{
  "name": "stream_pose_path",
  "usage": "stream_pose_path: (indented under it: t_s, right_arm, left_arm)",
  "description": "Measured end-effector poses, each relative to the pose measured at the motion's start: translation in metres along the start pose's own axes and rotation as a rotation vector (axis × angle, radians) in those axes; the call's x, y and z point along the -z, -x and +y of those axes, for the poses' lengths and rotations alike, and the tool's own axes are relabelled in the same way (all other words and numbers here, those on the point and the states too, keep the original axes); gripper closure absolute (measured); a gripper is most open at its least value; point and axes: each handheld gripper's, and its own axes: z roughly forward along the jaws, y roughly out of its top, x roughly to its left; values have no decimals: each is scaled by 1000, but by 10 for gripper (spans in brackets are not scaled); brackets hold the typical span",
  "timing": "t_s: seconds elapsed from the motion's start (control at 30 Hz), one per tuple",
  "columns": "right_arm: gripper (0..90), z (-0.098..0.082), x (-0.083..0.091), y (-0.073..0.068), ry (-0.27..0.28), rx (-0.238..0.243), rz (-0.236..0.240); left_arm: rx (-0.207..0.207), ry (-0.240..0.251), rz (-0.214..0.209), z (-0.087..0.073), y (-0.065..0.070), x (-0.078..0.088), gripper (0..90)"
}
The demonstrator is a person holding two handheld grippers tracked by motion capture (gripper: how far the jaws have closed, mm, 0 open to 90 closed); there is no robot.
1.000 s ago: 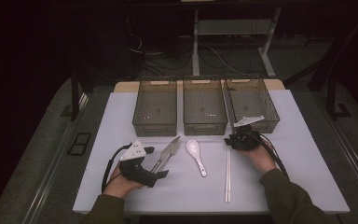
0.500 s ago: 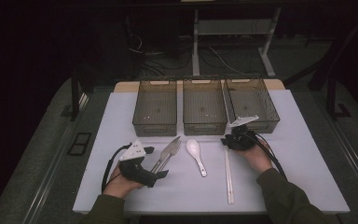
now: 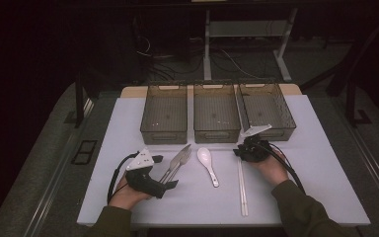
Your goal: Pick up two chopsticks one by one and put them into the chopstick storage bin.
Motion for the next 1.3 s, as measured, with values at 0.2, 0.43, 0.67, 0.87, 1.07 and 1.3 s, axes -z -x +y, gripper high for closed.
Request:
stream_pose_path:
  t_s: [0.2, 0.43, 0.67, 0.87, 1.07, 1.3]
  right_arm:
    - [704, -1, 2, -2, -9, 3, 9]
    - [704, -3, 5, -6, -16, 19, 17]
    - [704, -4, 8, -11, -25, 33, 28]
    - [702, -5, 9, -14, -30, 41, 29]
    - [698, -7, 11, -19, -32, 59, 30]
    - [698, -8, 13, -21, -36, 70, 36]
  left_arm:
    - [-1, 2, 0, 0, 0, 0, 0]
    - [0, 3, 0, 0, 1, 0, 0]
    - [0, 3, 1, 0, 0, 1, 0]
    - [-1, 3, -1, 0, 1, 1, 0]
    - [-2, 3, -3, 1, 1, 0, 0]
    - [-4, 3, -3, 1, 1, 0, 0]
